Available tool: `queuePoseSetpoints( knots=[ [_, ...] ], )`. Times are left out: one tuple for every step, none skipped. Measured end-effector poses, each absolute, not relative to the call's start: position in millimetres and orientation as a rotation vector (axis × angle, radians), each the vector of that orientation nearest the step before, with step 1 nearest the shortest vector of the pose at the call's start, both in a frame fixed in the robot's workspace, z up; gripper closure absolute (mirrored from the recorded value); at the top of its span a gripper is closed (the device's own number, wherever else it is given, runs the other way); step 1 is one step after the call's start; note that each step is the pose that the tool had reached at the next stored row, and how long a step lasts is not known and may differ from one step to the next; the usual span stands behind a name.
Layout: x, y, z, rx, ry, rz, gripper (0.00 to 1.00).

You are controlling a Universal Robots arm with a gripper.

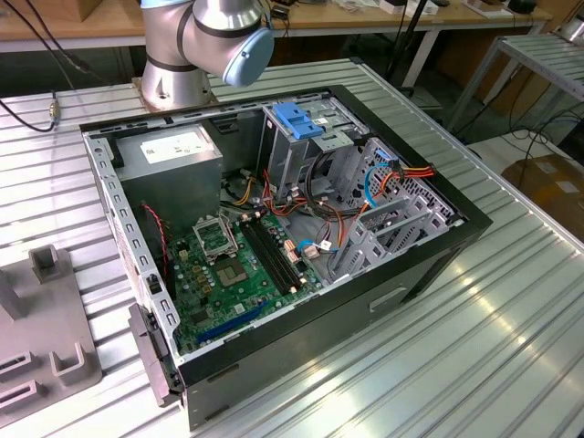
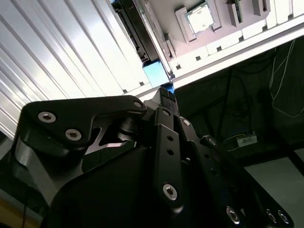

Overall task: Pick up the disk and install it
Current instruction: 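Pick up the disk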

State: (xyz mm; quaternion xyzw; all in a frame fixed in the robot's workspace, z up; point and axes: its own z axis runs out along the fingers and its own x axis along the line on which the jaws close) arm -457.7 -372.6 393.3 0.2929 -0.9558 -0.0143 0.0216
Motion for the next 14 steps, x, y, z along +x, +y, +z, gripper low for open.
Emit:
queuePoseSetpoints(
  knots=[
    [-457.7,-372.6,393.3,0.926,-2.956,-0.044,0.9],
    [-457.7,-372.6,393.3,0.954,-2.947,-0.043,0.9],
    [-457.7,-372.6,393.3,0.976,-2.94,-0.043,0.9],
    [-457.7,-372.6,393.3,0.996,-2.933,-0.042,0.9],
    [-457.7,-372.6,393.3,1.018,-2.925,-0.042,0.9],
    [-457.7,-372.6,393.3,1.049,-2.914,-0.041,0.9],
    [-457.7,-372.7,393.3,1.07,-2.906,-0.041,0.9],
    [-457.7,-372.6,393.3,1.106,-2.892,-0.04,0.9],
    [-457.7,-372.6,393.3,1.15,-2.874,-0.039,0.9],
    [-457.7,-372.6,393.3,1.178,-2.863,-0.038,0.9],
    [-457.7,-372.6,393.3,1.199,-2.854,-0.037,0.9],
    [-457.7,-372.6,393.3,1.238,-2.837,-0.036,0.9],
    [-457.7,-372.7,393.3,1.273,-2.821,-0.035,0.9],
    [-457.7,-372.6,393.3,1.304,-2.807,-0.035,0.9]
  ],
)
